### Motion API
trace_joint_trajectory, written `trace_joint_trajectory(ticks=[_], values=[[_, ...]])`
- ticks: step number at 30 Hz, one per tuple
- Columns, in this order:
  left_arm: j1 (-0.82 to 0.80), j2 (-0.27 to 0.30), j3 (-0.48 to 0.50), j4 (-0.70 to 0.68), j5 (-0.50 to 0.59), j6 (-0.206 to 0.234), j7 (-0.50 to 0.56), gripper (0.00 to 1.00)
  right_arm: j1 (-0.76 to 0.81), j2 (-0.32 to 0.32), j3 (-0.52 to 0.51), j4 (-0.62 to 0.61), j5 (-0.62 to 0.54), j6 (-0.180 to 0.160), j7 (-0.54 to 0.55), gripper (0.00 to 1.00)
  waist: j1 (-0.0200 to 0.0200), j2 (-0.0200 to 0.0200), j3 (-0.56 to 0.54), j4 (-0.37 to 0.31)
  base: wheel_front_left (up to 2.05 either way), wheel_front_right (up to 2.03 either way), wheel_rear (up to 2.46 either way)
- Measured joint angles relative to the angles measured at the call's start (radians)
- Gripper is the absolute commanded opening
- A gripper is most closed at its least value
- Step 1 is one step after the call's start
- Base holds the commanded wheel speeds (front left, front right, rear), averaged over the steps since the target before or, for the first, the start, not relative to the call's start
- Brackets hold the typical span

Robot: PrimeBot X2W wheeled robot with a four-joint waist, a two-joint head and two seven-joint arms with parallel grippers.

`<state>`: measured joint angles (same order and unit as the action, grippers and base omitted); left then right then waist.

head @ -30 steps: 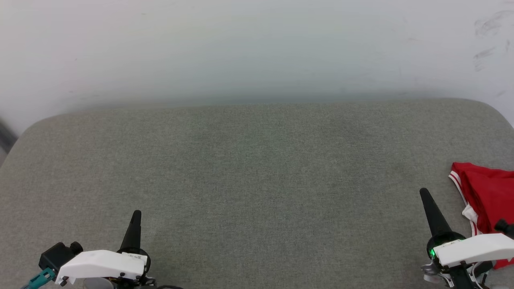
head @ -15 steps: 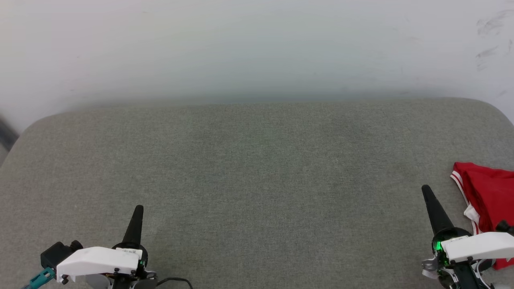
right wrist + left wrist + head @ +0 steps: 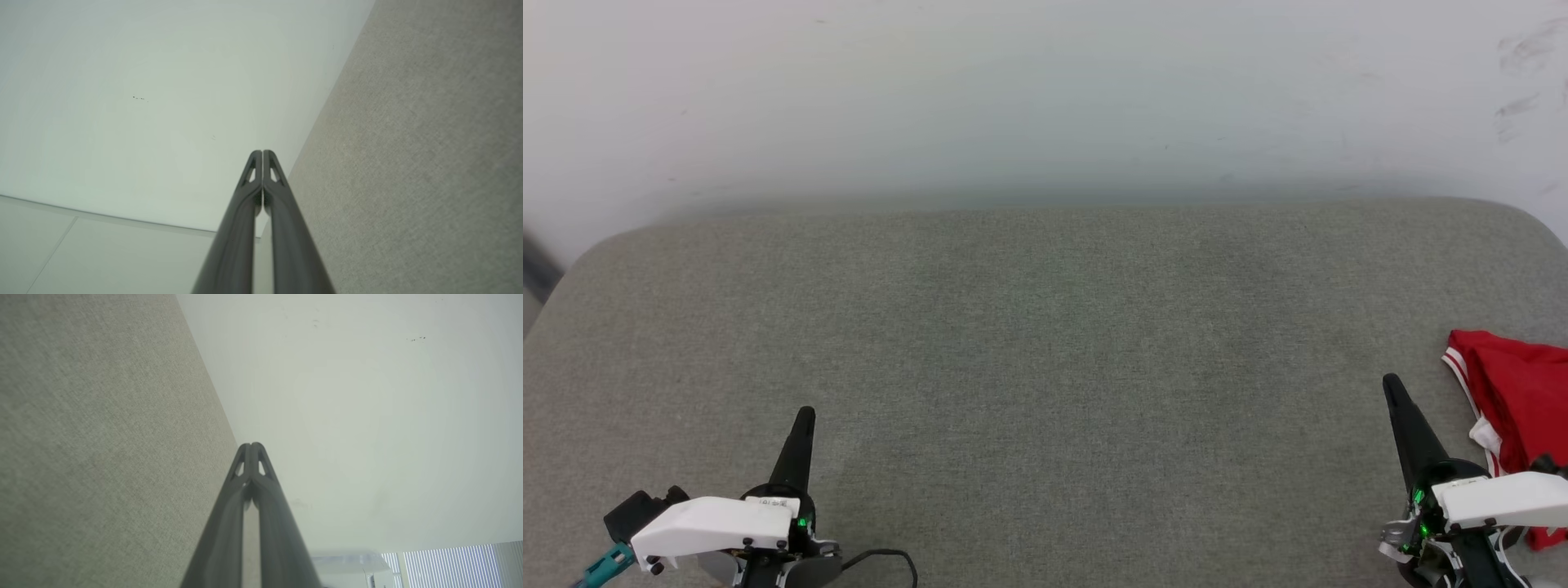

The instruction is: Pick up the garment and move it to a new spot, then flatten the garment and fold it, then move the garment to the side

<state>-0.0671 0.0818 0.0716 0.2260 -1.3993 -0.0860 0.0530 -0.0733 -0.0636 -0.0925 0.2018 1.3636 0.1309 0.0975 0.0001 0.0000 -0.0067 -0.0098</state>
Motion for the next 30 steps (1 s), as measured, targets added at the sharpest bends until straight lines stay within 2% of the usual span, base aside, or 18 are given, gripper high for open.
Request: trace_joint_trajectory(ticks=[30], values=[[-0.035, -0.029, 0.038, 0.018, -0.19, -0.039, 0.055, 0.0, -0.026, 0.01, -0.02, 0.039, 0.221, 0.0, 0.014, 0.0, 0.0, 0.0, 0.009, 0.009, 0.0, 0.0, 0.0]])
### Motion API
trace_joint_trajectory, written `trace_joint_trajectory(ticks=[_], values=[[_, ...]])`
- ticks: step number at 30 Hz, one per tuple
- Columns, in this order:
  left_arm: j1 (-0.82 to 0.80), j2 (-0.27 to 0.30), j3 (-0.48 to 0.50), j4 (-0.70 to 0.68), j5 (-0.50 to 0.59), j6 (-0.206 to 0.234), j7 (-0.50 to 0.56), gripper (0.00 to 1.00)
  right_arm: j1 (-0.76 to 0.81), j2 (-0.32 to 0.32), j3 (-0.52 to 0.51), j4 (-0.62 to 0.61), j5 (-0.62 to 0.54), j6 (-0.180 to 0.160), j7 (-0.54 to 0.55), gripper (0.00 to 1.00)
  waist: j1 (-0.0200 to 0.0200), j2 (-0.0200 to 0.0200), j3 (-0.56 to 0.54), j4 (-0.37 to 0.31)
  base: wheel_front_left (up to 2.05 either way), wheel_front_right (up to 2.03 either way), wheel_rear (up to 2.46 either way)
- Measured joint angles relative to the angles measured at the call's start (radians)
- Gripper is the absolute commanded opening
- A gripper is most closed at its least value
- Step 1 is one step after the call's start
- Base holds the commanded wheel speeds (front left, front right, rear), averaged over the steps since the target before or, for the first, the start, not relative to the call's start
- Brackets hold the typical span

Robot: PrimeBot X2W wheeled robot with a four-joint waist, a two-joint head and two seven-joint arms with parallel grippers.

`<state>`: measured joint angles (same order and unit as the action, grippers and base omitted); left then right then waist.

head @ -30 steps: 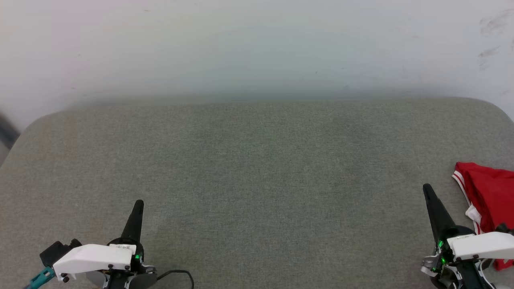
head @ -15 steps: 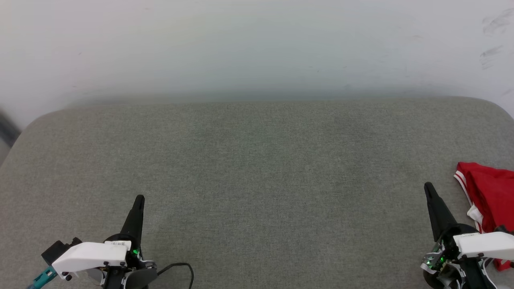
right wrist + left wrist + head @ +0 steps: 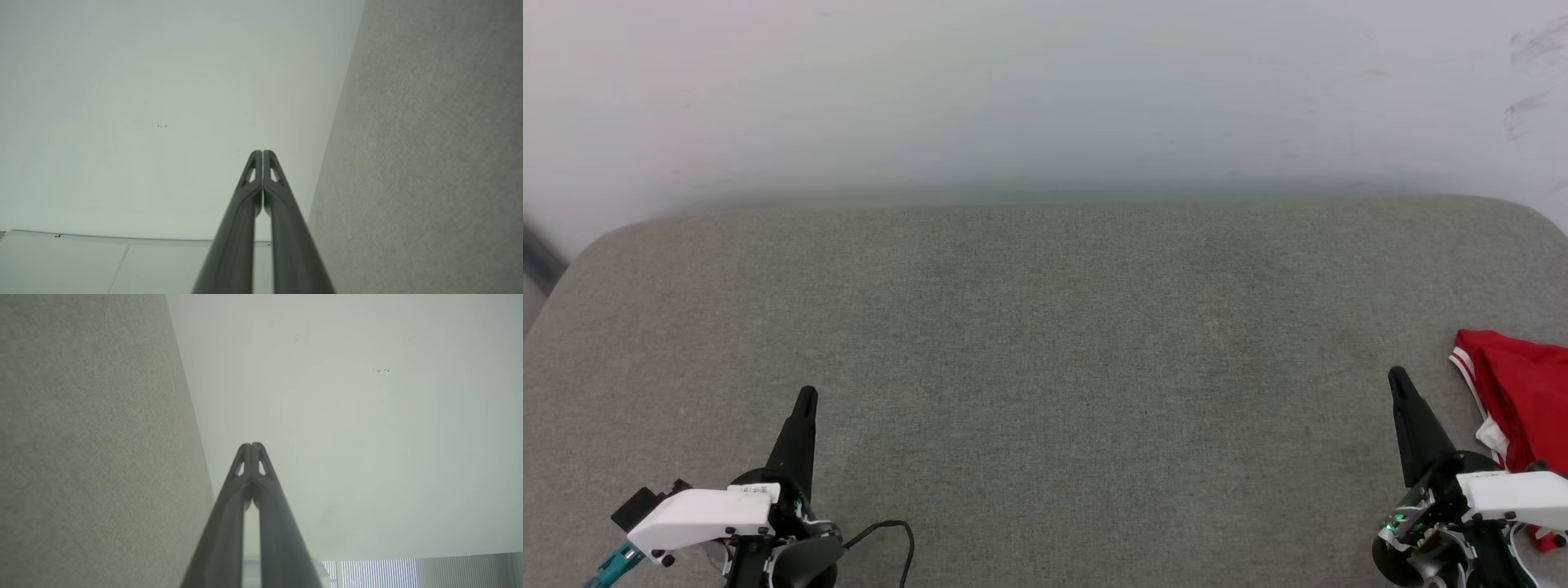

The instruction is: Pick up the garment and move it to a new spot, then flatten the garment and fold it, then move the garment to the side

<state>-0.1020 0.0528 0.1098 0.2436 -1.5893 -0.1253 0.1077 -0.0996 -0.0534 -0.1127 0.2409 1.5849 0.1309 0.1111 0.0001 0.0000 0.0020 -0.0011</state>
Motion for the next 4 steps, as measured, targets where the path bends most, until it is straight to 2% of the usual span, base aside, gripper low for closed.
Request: trace_joint_trajectory(ticks=[4], values=[[-0.003, -0.002, 0.005, 0.002, -0.02, -0.005, 0.007, 0.0, -0.004, 0.001, -0.002, 0.005, 0.024, 0.0, 0.003, 0.0, 0.0, 0.0, 0.001, 0.001, 0.0, 0.0, 0.0]])
